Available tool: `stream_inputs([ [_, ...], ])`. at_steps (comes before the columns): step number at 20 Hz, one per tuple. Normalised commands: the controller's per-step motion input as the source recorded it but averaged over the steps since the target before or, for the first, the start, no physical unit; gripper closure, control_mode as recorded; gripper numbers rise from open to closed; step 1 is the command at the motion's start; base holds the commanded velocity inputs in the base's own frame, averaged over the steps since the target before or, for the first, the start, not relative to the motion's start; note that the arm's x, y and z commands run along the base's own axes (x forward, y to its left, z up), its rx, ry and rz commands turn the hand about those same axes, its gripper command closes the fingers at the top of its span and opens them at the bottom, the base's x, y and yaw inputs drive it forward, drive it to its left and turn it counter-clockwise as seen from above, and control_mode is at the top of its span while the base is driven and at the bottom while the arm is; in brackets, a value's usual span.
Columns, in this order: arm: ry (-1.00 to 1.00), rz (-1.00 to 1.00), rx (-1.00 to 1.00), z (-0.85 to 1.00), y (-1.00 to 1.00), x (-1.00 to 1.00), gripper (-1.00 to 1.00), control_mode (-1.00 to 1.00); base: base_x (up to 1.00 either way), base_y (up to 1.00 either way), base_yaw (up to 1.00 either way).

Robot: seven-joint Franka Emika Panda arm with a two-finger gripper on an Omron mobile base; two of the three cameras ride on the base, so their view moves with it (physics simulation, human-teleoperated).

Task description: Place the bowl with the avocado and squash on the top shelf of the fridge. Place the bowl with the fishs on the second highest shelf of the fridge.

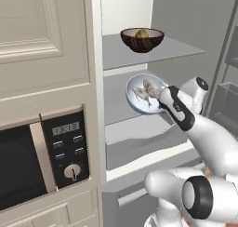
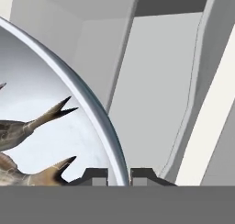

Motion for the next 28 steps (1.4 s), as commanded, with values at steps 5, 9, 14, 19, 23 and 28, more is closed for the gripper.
stream_inputs([
  [5, 0.11, -0.01, 0.0, -0.09, 0.0, 0.68, 1.0, -1.0, 0.0, 0.0, 0.0],
  [9, 0.15, 0.0, 0.0, 0.03, 0.0, 0.46, 1.0, -1.0, 0.0, 0.0, 0.0],
  [14, 0.07, 0.0, 0.0, 0.0, 0.0, 0.11, 1.0, -1.0, 0.0, 0.0, 0.0],
  [19, -0.02, 0.0, 0.0, 0.0, 0.01, 0.04, -1.0, -1.0, 0.0, 0.0, 0.0],
  [23, -0.16, -0.03, 0.0, 0.4, 0.08, -0.38, -1.0, -1.0, 0.0, 0.0, 0.0],
  [28, -0.2, 0.0, 0.0, 0.74, 0.0, -0.99, -1.0, -1.0, 0.0, 0.0, 0.0],
])
